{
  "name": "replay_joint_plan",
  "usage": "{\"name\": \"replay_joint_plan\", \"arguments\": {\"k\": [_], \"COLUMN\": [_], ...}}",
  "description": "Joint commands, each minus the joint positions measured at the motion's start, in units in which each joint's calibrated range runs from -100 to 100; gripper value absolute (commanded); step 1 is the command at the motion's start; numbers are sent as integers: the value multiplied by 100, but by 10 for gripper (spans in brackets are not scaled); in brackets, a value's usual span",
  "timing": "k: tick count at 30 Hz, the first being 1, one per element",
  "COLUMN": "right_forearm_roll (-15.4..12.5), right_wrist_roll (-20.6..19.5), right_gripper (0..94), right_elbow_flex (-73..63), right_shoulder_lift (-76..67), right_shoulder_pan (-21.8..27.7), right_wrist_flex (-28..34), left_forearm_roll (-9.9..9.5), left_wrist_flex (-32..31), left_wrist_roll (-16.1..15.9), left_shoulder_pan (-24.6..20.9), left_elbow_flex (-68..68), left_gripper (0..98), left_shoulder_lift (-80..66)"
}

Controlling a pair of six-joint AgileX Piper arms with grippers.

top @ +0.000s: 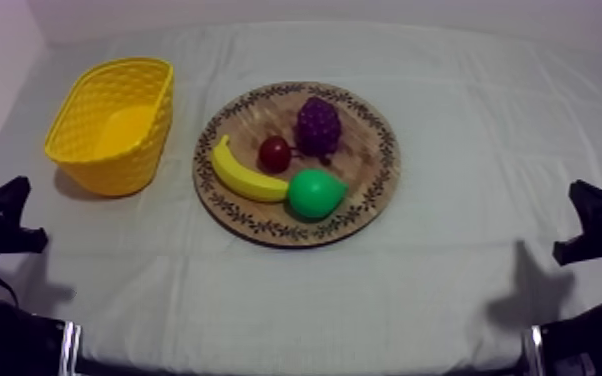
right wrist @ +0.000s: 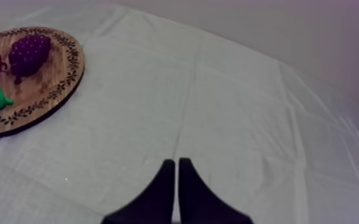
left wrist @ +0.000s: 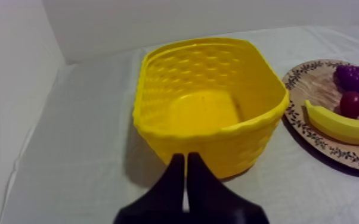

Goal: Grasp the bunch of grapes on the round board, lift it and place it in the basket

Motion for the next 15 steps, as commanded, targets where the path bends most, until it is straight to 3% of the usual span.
{"name": "replay_joint_plan", "arguments": {"k": [1, 15], "right_forearm_roll": [-2, -2], "right_wrist_roll": [1, 1], "right_gripper": [5, 5], "right_elbow_flex": [-1, -1], "right_shoulder_lift": [0, 0], "right_shoulder_pan": [0, 0], "right_wrist_flex": [-3, -3], "left_forearm_roll": [-16, -16], "left_wrist_flex": [-389, -358], "left_wrist_roll": [229, 165], "left_shoulder_pan": [93, 100], "left_elbow_flex": [118, 108], "left_gripper": [0, 0], "left_shoulder_lift": [0, 0]}}
